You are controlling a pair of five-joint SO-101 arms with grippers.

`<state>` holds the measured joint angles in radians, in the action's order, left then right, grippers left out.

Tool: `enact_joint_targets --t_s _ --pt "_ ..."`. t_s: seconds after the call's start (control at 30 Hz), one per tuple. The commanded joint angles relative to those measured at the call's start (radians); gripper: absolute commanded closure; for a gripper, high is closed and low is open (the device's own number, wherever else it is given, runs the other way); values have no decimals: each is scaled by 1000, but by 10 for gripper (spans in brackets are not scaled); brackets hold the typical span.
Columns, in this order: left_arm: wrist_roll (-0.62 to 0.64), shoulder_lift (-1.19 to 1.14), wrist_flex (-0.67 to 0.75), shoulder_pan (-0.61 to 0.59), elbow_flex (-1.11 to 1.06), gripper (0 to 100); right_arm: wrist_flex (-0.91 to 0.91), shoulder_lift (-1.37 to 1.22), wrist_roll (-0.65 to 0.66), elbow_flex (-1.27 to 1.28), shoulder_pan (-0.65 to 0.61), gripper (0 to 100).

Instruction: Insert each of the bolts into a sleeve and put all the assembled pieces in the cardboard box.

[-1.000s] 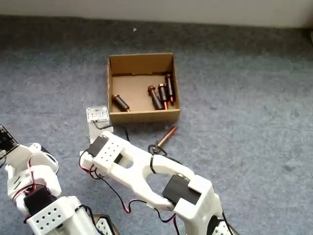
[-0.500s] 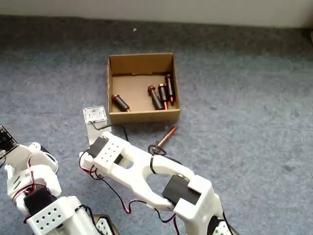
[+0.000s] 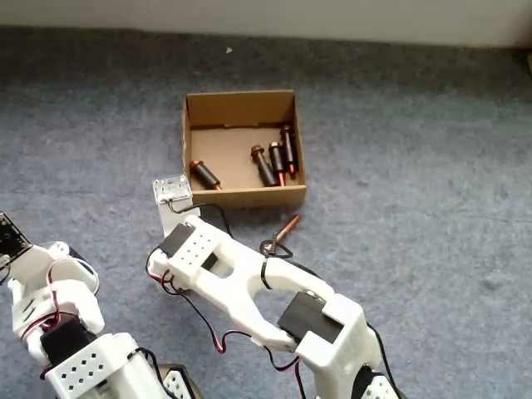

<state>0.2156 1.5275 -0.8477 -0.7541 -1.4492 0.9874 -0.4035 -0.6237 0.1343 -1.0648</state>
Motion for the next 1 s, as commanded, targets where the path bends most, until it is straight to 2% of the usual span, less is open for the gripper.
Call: enact_joint_targets --t_s 0.0,0.33,0.5,0.73,0.97 --pt "5 7 20 4 13 993 48 -16 26 -70 2 993" --pt "0 7 21 51 1 993 486 -16 28 -360 7 993" --pt "-2 7 21 53 -1 993 638 -16 28 -492 18 993" --pt "-2 7 21 53 -2 993 746 84 26 -636 44 993" --pt "-2 7 21 68 -2 993 753 315 31 -524 232 993"
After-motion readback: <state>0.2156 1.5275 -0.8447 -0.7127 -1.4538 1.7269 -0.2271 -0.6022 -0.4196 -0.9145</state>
